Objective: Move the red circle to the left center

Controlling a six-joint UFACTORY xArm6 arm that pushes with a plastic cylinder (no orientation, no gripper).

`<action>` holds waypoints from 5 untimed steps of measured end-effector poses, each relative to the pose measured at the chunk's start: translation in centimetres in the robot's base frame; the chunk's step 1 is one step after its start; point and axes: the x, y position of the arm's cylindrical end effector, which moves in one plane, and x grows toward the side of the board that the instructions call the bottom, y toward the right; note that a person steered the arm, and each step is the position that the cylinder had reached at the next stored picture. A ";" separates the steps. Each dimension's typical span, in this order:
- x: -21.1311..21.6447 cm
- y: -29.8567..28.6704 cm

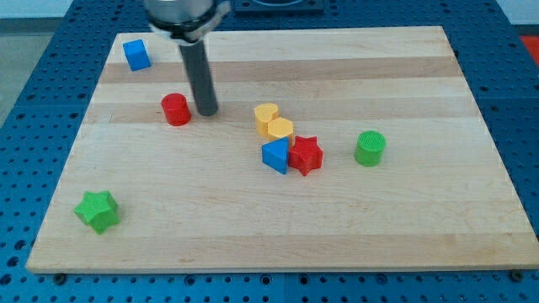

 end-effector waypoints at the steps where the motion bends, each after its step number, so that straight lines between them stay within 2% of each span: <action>1: 0.8 0.2; 5: 0.8 -10.3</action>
